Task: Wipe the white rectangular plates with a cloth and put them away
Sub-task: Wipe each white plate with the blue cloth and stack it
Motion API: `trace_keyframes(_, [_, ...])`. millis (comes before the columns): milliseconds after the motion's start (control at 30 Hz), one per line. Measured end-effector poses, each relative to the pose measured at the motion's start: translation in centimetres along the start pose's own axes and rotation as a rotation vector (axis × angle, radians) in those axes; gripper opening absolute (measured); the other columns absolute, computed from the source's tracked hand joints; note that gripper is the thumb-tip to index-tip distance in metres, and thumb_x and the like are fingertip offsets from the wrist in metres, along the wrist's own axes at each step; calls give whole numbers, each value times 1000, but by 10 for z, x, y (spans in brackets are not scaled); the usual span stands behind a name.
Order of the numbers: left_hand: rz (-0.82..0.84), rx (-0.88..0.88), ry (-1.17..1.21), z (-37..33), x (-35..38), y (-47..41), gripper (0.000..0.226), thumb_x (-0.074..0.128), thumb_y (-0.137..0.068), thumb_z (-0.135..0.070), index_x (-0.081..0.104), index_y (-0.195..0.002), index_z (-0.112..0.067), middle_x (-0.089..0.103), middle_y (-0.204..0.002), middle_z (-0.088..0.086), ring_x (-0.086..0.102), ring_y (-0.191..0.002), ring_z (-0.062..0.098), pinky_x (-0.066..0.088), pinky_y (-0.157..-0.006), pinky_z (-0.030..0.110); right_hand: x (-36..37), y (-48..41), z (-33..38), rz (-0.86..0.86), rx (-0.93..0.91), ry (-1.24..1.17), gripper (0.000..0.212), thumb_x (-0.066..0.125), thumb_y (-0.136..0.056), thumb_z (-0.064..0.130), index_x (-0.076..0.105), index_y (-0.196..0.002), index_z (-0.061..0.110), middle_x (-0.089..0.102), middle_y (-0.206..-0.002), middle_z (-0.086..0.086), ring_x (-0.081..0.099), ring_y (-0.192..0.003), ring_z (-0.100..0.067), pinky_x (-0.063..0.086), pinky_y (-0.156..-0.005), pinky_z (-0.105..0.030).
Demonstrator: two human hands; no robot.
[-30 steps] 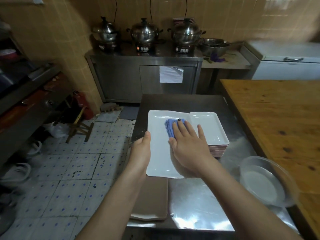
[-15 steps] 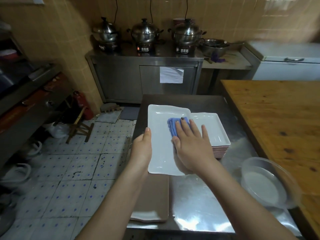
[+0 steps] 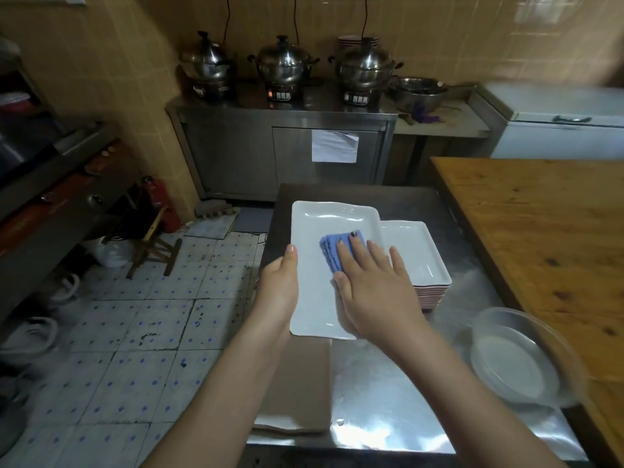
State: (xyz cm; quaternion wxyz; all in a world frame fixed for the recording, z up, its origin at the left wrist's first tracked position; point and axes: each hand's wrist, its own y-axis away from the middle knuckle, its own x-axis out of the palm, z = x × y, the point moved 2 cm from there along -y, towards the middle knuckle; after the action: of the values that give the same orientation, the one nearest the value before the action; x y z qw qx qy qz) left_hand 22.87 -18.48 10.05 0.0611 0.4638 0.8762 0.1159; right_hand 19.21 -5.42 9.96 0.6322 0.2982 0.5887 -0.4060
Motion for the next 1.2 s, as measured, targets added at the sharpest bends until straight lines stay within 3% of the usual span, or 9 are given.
trace_keyframes(233, [-33,31,-49,6,-5,1,36,34,-100,-36,62,-84,-20,66,-80,1,63,-71,16,50,-60,22,10,11,30,80,-171,-130,54,18,-101,39,4,-152,27,-7,-160,4,-7,-147,-19,-7,-116,-37])
trace_keyframes(367, [-27,21,-10,7,-10,6,38,38,-100,-35,62,-77,-16,67,-64,-4,63,-56,12,49,-48,17,-1,-2,12,21,-65,-1,53,14,-102,38,4,-152,25,-4,-160,2,-5,-147,-20,-7,-116,-38])
trace_keyframes(467, [-28,33,37,1,-18,4,41,37,-100,-35,61,-73,-15,67,-61,-5,64,-56,13,51,-56,23,0,10,12,18,-53,9,53,17,-102,37,9,-152,22,1,-161,-2,-1,-147,-21,-5,-117,-37])
trace_keyframes(567, [-47,46,20,2,-23,5,40,36,-100,-35,61,-75,-15,66,-63,-4,62,-57,13,49,-52,21,8,19,32,-40,-96,-72,46,24,-101,31,31,-144,16,23,-155,-7,20,-141,-25,11,-114,-34])
trace_keyframes(700, [-23,26,-15,12,-26,8,39,35,-100,-37,62,-80,-17,68,-79,4,65,-72,21,51,-67,28,9,11,41,-149,41,-349,23,43,-91,7,63,-102,3,54,-121,-10,50,-111,-31,35,-85,-31])
trace_keyframes(833, [-15,25,-24,21,-33,8,40,35,-99,-38,63,-83,-15,70,-83,9,67,-78,27,53,-72,35,10,12,30,-169,248,-647,43,60,-88,8,56,-130,14,47,-136,-4,50,-117,-18,30,-86,-11])
trace_keyframes(967, [-22,-3,-4,34,-41,6,37,36,-100,-37,63,-86,-17,69,-80,4,66,-73,21,52,-66,30,17,8,25,-37,356,-824,63,73,-80,15,47,-137,16,61,-98,6,54,-79,-3,38,-63,-2])
trace_keyframes(1100, [-21,-35,-1,49,-54,2,35,35,-100,-37,63,-97,-17,69,-86,2,66,-77,19,51,-60,24,27,7,24,110,402,-1110,14,75,-78,19,66,-89,19,69,-91,-2,64,-85,-14,49,-69,-20])
trace_keyframes(1200, [-13,-84,-3,64,-64,-2,35,37,-99,-37,63,-85,-19,68,-68,-3,66,-54,10,45,-41,16,37,6,22,224,437,-1393,8,68,-86,18,63,-92,17,69,-100,-7,63,-100,-24,50,-81,-36])
